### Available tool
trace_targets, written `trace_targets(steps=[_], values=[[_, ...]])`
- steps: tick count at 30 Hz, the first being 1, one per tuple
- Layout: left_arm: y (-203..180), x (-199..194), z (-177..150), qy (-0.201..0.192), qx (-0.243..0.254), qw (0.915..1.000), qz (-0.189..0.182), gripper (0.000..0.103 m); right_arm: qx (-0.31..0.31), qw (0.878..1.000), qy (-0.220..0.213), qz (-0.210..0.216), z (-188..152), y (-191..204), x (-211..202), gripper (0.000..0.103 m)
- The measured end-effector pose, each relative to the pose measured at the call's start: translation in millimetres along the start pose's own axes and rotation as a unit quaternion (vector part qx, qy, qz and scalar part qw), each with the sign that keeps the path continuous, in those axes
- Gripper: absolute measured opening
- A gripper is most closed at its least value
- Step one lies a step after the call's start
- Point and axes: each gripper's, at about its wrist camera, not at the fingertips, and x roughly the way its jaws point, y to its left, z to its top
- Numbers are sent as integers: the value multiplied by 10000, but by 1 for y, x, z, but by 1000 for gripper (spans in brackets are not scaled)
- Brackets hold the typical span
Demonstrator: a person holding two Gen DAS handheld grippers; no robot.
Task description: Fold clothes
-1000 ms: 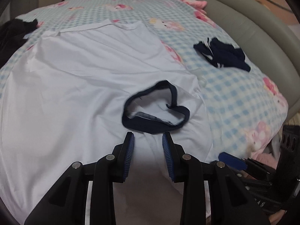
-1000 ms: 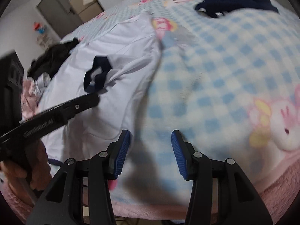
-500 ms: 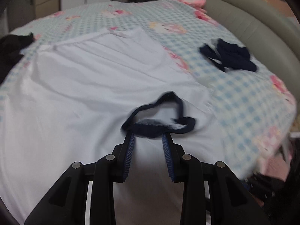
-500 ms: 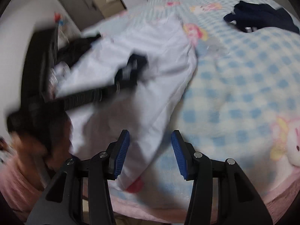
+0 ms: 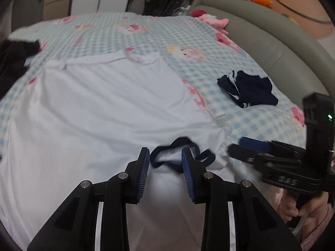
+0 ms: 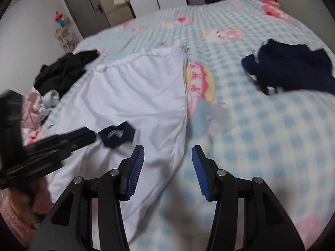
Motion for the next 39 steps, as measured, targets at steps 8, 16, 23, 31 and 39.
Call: trace_targets(steps=[8,16,23,31,39], values=[[-27,35,-8,841,956,9918,124,33,246,9989,181,358,-10,-15,29,49],[-42,33,0,1063,1140,9871,-361,33,-63,9991,276,312,-15,-16,27,49],[-16,26,6,1155,-298,9797,-1614,33,47,9994,231,271,-16,-22,23,49],[-33,51,3,1377,-154,9801,-1419,16,141,9995,259,93,-15,-30,21,49],[-20,60,32,772,-993,9816,-1434,8,171,9987,473,24,-19,-30,36,50]])
